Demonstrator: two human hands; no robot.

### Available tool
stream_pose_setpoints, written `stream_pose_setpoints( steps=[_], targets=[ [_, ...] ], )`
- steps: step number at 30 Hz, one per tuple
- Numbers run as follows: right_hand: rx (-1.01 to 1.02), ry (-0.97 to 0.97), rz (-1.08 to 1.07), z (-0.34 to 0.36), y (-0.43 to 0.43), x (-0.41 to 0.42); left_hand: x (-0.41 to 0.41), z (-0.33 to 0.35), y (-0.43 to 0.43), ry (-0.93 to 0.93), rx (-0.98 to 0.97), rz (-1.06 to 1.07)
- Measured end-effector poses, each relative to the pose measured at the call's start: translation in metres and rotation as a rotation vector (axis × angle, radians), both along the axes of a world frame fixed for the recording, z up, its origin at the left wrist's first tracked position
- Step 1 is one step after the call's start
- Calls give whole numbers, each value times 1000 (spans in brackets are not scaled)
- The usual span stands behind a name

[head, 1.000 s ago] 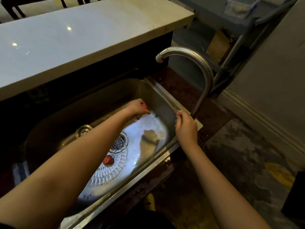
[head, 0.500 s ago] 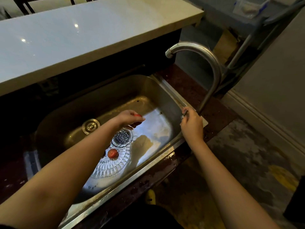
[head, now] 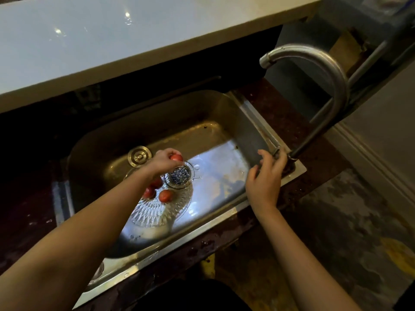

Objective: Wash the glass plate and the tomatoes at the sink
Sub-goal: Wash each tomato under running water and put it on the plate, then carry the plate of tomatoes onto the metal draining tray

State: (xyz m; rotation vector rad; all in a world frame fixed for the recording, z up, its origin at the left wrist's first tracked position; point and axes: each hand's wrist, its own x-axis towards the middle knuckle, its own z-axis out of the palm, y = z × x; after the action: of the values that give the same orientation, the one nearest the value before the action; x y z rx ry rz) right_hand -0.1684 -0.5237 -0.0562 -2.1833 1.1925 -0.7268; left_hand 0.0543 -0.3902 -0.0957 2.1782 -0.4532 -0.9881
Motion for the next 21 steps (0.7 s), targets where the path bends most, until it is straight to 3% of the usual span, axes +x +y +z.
stream_pose_setpoints(
  steps=[5, 9, 13, 17, 21],
  targets=[
    [-105, -5, 2, -5, 21, 12, 7, -32, 44, 25, 82, 114],
    [27, 54, 364, -15, 47, 43, 7, -53, 66, -95, 92, 149],
    [184, 412, 623, -42, 47, 87, 5, -69, 74, -248, 113, 110],
    [379, 704, 658, -85, 44, 119, 1, -86, 78, -306, 145, 9],
    [524, 849, 643, -126, 47, 131, -2, -103, 78, -402, 185, -42]
  ],
)
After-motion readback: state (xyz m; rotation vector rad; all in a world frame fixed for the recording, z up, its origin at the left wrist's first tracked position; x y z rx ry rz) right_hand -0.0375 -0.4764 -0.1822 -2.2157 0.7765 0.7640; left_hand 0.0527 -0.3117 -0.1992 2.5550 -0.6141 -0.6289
